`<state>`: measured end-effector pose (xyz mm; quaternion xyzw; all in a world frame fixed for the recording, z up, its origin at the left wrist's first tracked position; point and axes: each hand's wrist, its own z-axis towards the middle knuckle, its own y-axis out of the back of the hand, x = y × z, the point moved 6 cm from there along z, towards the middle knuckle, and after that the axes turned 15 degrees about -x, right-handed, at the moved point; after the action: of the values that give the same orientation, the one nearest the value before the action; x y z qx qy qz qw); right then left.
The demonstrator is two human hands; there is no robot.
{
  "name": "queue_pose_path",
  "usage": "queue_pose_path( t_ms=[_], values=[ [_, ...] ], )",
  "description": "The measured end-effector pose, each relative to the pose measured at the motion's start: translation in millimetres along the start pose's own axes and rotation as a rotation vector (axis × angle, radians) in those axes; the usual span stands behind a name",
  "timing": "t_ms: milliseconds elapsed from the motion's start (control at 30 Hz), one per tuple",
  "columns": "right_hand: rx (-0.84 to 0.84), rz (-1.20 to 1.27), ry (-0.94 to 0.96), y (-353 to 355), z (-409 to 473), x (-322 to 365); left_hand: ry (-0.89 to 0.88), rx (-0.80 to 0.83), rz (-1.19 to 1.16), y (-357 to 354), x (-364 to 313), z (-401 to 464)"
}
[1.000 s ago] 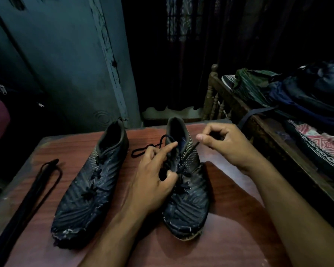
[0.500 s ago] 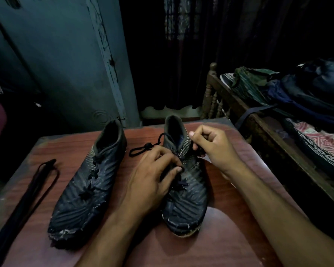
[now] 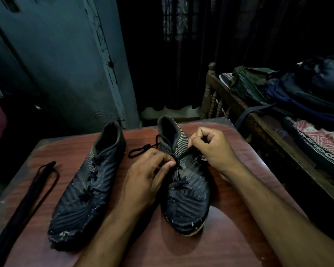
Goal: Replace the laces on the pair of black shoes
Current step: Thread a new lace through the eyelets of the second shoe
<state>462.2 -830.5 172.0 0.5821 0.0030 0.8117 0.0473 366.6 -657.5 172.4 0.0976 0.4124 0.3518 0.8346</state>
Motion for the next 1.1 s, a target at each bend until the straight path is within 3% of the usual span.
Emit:
queue_pose_path(
  t_ms=[333, 567, 800, 900, 967, 1100],
  values=[
    [0.024, 0.038, -0.082, 0, -1, 1, 0.085, 0.125, -0.126, -11, 5, -3],
    [0.07, -0.006, -0.079, -4, -3, 5, -0.055, -0.044, -0.027, 5, -7, 1],
    [0.124, 0.008, -0.035, -4, -6, 9, -0.139, -0.004, -0.04, 6, -17, 2],
    [0.255, 0.032, -0.044, -7, -11, 19, -0.102, 0.012, -0.09, 6, -18, 2],
    [0.361, -0.038, -0.02, -10, -16, 25, -0.073, -0.003, -0.098, 7, -16, 2],
    [0.49, -0.388, 0.198, -16, -24, 33, 0.013, -0.027, -0.134, 7, -11, 3]
  ],
)
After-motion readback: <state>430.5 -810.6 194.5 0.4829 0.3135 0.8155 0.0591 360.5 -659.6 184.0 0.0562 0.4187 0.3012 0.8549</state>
